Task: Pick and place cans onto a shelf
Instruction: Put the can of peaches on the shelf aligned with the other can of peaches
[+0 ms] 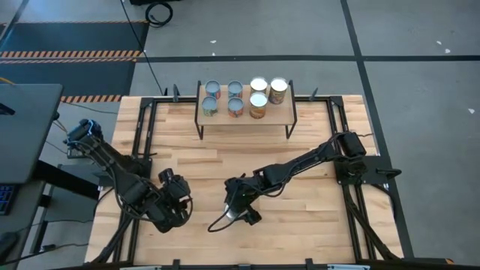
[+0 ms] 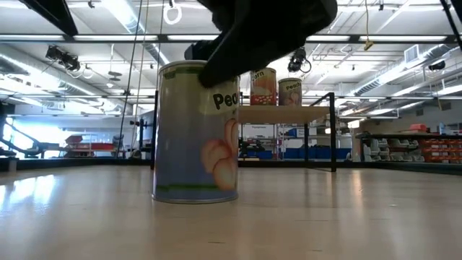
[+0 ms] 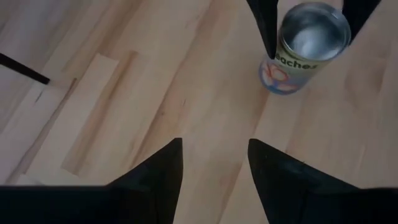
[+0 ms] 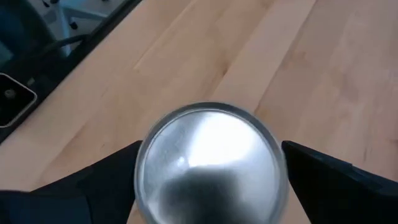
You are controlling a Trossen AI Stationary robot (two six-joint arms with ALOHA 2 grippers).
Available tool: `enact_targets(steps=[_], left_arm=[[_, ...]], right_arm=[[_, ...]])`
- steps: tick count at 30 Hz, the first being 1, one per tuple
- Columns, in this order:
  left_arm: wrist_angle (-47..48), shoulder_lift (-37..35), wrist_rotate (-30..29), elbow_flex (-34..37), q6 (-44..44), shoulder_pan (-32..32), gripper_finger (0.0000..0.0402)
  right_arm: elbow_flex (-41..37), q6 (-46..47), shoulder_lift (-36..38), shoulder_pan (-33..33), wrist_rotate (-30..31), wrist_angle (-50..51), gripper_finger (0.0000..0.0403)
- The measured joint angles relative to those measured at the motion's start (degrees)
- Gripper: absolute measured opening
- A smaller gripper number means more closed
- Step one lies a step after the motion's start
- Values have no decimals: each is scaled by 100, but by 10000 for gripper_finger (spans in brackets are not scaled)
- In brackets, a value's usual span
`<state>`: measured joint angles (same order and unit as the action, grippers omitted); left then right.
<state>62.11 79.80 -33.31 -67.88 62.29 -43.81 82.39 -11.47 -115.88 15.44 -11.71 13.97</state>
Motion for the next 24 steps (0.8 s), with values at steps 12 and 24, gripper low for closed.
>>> enact_targets(steps=[12, 24], left_arm=[[33, -117, 515, -164, -644, 195, 187], [70, -848, 637, -951, -2033, 864, 188]], right_arm=[[207, 139, 160, 7, 155, 69, 318], [822, 1252, 2264, -555, 894, 2444, 319]])
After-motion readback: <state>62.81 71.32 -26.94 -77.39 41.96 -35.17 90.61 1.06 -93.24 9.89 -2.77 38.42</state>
